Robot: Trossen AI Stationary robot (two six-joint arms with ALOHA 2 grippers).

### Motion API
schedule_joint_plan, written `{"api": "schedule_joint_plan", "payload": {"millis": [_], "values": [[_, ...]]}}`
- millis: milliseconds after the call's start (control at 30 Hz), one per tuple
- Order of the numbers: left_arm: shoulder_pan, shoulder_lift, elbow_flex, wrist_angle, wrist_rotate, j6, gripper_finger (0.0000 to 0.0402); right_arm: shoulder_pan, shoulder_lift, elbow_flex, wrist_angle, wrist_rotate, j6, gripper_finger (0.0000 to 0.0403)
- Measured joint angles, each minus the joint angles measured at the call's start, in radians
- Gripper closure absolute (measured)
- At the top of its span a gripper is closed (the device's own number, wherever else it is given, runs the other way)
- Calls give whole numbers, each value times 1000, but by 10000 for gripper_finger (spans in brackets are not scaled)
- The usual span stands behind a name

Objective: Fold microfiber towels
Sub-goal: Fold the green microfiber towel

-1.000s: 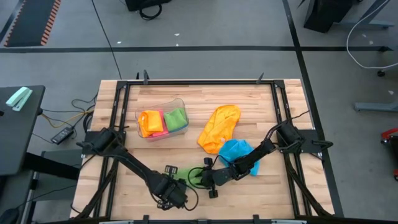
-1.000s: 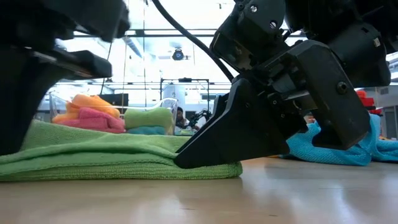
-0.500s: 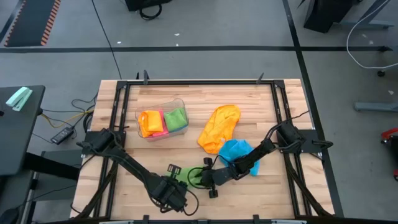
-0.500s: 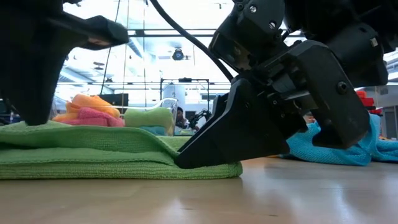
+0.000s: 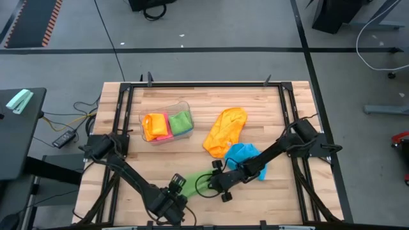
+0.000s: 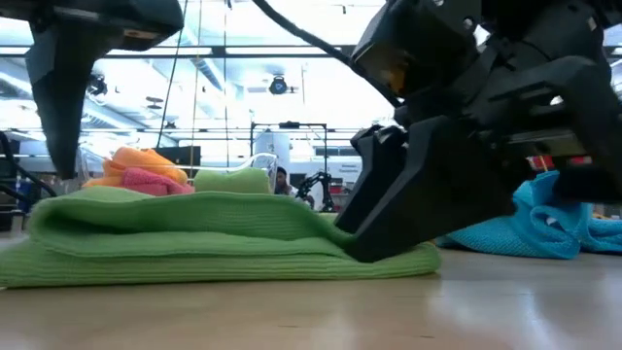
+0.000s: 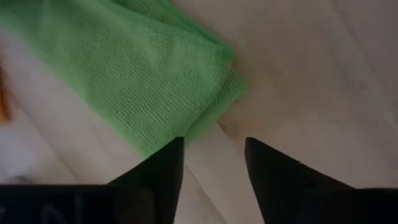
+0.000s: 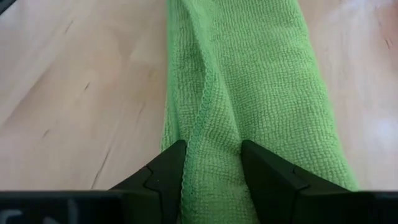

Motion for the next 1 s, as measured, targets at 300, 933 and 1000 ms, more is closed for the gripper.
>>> {"api": "schedule_joint_plan", "payload": {"millis": [300,933,1000], "values": [[-43,1,-119,148,-204,194,201,0,-6,0,-14,-1,4,235],[-49,1,-205,286,-287,465,211,0,-8,2,-1,0,24,235],[-57,-2,-205,286,-289,464,214,0,-8,2,-1,0,24,235]]}}
